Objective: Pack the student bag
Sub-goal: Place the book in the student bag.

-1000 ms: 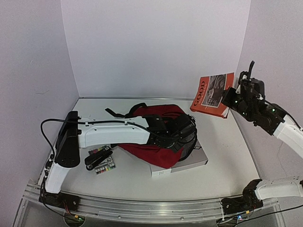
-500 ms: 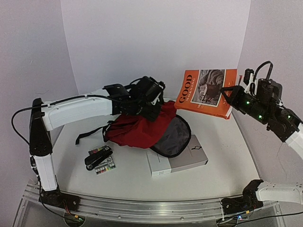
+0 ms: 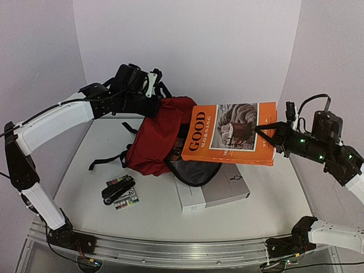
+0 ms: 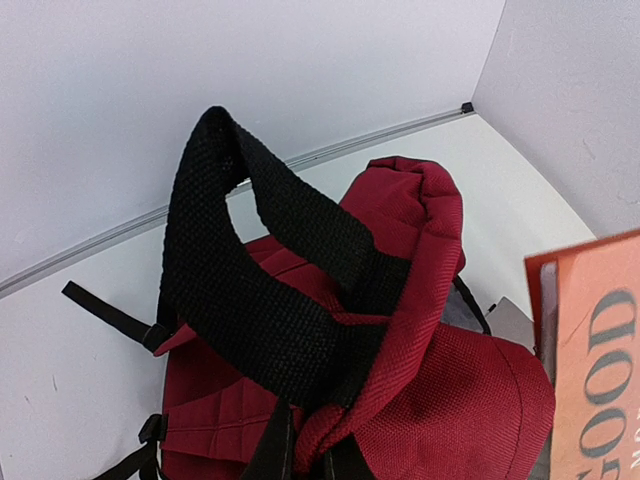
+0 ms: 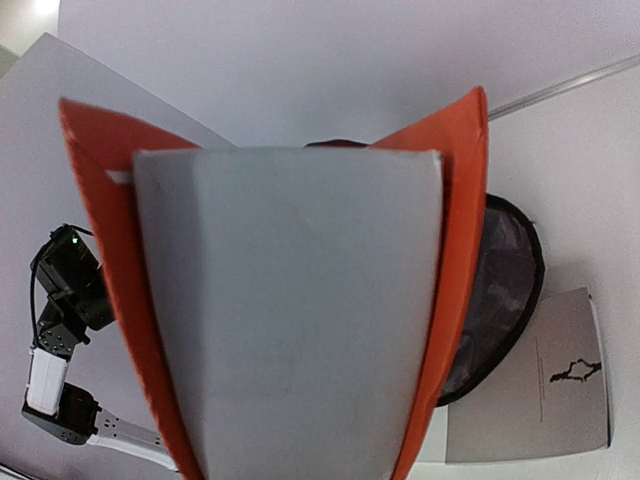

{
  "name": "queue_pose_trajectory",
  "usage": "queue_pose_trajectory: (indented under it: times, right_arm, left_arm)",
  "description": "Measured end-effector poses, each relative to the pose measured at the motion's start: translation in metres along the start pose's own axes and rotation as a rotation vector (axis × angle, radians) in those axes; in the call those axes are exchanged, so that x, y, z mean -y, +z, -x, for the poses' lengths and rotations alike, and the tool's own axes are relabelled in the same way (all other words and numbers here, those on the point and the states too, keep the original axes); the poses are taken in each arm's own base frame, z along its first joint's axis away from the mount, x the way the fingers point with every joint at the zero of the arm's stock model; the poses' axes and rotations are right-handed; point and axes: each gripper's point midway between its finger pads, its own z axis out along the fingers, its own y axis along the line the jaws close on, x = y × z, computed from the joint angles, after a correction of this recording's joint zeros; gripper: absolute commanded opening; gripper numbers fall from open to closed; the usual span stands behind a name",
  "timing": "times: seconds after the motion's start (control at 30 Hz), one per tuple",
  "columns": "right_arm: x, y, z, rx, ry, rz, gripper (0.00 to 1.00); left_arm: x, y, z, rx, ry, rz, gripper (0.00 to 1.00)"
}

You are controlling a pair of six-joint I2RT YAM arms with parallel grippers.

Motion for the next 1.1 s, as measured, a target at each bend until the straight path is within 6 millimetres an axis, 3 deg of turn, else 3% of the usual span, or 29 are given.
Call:
queue_pose_trajectory:
  times: [0.23,0.4,0.6,1.1]
  right_arm:
    - [0.039,0.013,-0.051,-0.158,0.160,-0.061,0.00]
    - [0.059,0.021,-0.067,-0.184,0.247,-0.105,0.00]
    - [0.069,0.050,-0.068,-0.169,0.330,-0.117,0.00]
    - [0.094,0.123,-0.046,-0.029,0.432,-0.152,0.00]
  left_arm:
    - [-0.007,-0.009,0.006,0.020,-0.014,-0.017,0.00]
    - [-0.002,-0.021,0.004,0.030,0.003,-0.080,0.00]
    - [0.007,-0.032,0.004,0.031,0.023,-0.163,0.00]
    - [0.015,-0.044,-0.004,0.013,0.018,-0.269,0.00]
